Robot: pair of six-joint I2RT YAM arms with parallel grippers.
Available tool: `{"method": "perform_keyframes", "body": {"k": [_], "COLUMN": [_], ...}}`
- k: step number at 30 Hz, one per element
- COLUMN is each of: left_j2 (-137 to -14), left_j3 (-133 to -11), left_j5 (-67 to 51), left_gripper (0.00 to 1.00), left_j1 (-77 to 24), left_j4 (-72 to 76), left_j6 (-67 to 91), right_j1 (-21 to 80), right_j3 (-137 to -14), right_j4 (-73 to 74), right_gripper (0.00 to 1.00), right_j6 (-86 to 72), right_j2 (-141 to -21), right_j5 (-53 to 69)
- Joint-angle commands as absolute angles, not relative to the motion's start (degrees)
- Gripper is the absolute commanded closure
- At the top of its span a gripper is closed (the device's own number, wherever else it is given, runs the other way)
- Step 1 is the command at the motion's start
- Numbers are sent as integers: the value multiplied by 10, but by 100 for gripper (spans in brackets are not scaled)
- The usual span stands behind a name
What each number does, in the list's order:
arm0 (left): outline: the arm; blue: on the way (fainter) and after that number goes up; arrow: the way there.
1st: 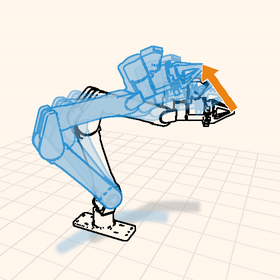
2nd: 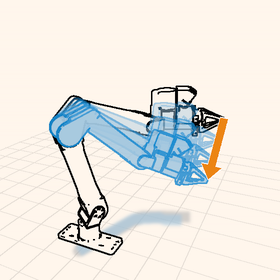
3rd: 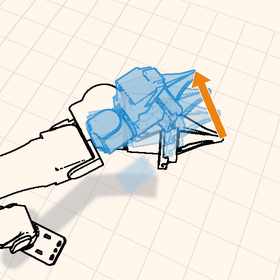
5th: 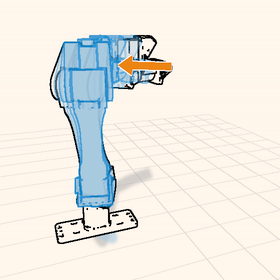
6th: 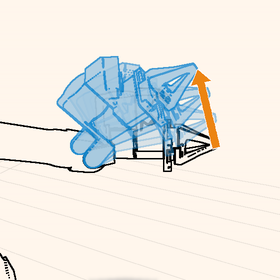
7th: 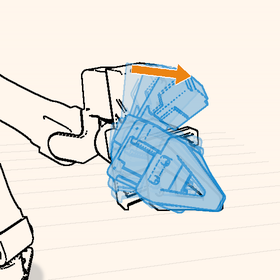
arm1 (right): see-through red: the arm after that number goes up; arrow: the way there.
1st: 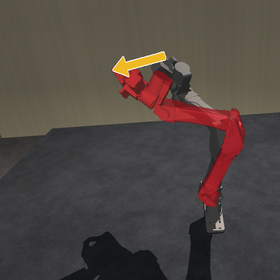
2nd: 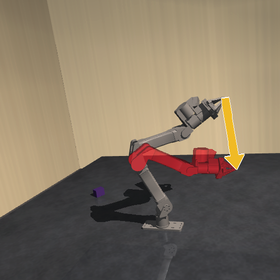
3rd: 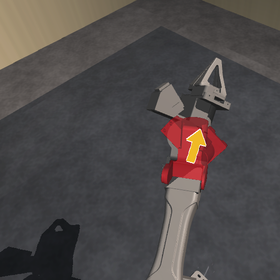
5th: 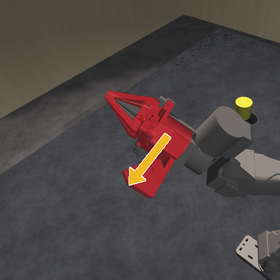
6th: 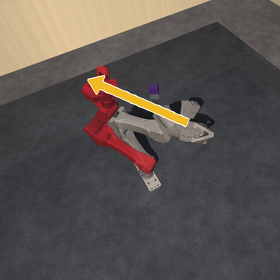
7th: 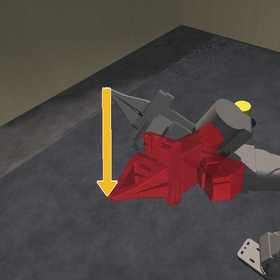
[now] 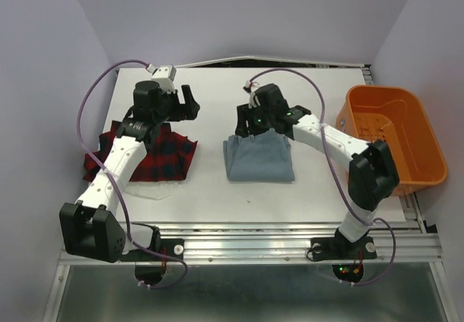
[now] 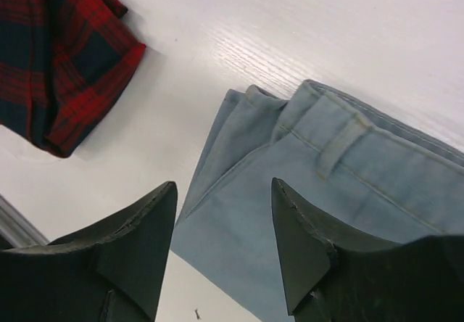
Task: Fold and stack the skirts
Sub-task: Neatly place the folded skirt to the corner
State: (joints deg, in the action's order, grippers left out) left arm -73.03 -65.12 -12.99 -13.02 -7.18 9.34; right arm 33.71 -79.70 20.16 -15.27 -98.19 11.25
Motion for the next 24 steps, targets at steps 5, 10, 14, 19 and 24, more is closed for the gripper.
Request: {"method": "perform_keyframes", "body": {"k": [5, 10, 14, 19, 24], "left_j2": [-671, -662, -657, -655, -656], "left_j3": [-573, -548, -531, -514, -496], "left_j5": [-117, -103, -69, -67, -78], "left_gripper": [5, 5, 5, 5, 6], "left_j1": [-124, -124, -124, -124, -124], "left_j4": [-62, -56, -55, -58, -56], "left_j6": [154, 156, 149, 142, 145], "right_j1": [427, 441, 441, 446, 446], "right_j3": [-880, -923, -943, -970, -987], "right_j4": [252, 267, 265, 265, 276], "right_gripper": [41, 42, 42, 43, 48], "right_j6": [-171, -175, -173, -175, -181], "right_j2": [-1094, -1157, -1192, -1226, -1266], "right_j5": [-20, -21, -26, -20, -39]}}
